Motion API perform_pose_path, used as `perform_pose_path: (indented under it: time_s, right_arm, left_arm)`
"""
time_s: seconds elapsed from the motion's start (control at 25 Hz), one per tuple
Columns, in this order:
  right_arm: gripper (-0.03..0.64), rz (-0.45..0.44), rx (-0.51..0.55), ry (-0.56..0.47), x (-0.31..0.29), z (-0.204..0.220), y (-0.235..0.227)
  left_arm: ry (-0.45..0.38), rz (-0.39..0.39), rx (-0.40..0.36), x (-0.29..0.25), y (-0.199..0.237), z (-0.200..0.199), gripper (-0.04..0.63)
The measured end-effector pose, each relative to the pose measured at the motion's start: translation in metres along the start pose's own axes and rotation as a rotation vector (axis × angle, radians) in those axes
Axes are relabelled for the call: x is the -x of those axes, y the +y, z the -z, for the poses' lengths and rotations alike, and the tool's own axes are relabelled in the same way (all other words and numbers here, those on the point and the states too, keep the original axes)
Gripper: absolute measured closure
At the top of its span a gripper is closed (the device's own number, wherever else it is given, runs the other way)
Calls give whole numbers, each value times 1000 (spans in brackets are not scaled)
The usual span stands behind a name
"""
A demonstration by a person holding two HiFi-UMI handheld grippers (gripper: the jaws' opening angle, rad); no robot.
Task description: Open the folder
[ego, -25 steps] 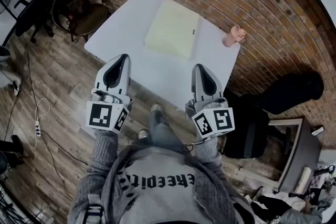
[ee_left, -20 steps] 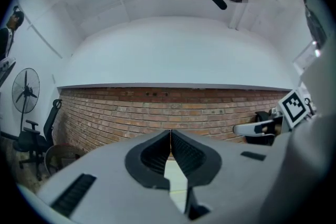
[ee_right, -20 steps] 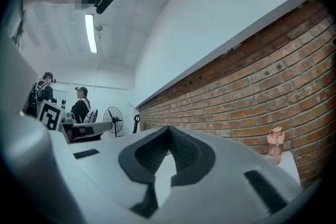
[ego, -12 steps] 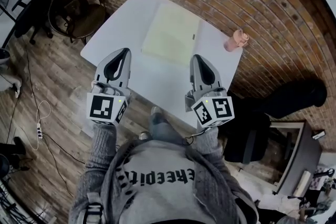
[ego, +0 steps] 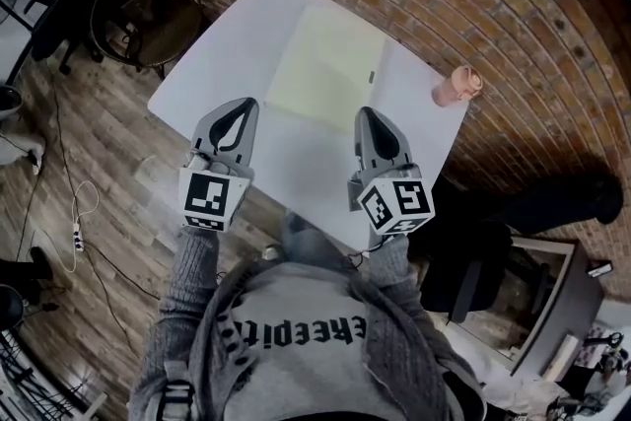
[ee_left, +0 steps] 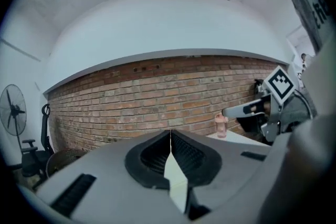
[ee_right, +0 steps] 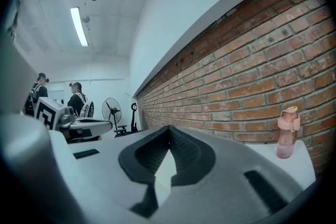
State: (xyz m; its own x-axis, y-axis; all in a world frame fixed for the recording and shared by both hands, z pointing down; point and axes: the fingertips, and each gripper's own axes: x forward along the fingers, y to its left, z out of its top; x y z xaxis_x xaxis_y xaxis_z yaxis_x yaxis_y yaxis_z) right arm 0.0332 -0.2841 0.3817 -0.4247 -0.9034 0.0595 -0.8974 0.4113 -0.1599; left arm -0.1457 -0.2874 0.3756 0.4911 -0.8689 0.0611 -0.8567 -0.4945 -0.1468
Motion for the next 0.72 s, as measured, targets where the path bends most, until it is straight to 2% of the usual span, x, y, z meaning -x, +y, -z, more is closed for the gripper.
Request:
perform_pose_path:
  time_s: [0.2, 0.32, 0.6, 0.72]
  right_arm:
    - [612, 17, -12, 51, -12, 22, -18]
    - [612, 22, -21, 76, -17, 34, -27]
    - [612, 25, -35, 111, -26, 52, -38]
    - [612, 28, -44, 119, -28, 56, -41]
  left_arm:
    - [102, 33, -151, -21, -10, 34, 583]
    - [167, 83, -255, -31, -21, 48, 583]
    - [288, 183, -538, -48, -42, 95, 581]
    - [324, 214, -610, -53, -48, 112, 581]
